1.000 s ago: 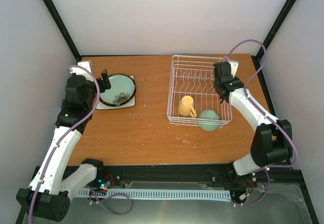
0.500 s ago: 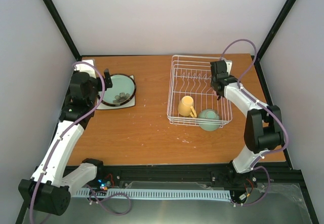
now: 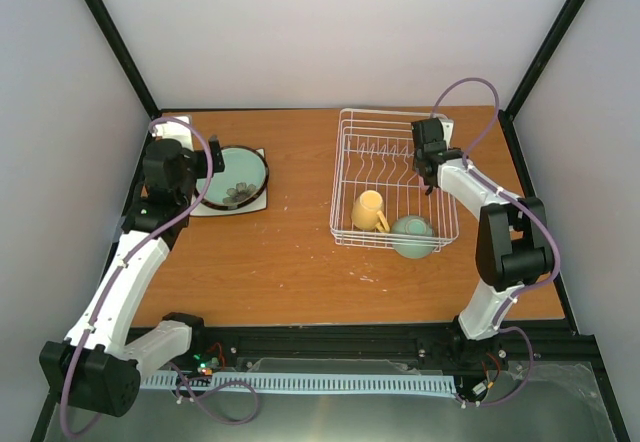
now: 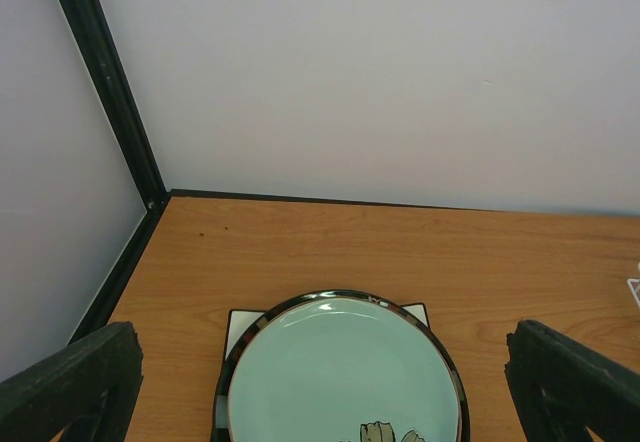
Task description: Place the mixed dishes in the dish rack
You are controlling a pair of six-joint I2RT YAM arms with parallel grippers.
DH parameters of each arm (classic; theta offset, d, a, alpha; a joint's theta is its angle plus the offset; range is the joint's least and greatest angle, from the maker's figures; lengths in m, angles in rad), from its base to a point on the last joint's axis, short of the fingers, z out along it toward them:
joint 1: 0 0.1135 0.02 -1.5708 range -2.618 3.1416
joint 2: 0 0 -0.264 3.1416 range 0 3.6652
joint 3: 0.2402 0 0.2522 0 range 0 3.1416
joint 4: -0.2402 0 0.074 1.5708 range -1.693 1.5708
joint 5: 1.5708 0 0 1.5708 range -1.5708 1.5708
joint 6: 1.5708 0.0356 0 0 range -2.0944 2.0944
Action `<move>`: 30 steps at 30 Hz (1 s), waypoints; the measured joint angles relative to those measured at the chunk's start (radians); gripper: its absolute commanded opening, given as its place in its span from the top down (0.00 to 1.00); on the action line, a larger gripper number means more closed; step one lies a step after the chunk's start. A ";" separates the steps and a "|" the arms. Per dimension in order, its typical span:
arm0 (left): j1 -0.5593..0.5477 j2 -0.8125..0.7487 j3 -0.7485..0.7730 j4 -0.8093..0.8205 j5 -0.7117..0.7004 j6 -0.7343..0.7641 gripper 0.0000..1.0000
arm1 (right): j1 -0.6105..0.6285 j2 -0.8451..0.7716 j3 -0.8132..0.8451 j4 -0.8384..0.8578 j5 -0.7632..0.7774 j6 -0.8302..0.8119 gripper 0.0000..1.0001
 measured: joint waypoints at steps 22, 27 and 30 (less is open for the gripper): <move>0.163 -0.019 -0.080 -0.004 0.277 -0.134 0.00 | 0.000 -0.515 -0.109 -0.022 0.064 -0.016 0.07; 0.179 -0.004 -0.084 -0.005 0.375 -0.168 0.00 | -0.001 -0.650 -0.121 -0.037 0.074 -0.028 0.06; 0.235 0.009 -0.085 -0.007 0.451 -0.185 0.03 | -0.001 -0.700 -0.125 -0.051 0.075 -0.029 0.06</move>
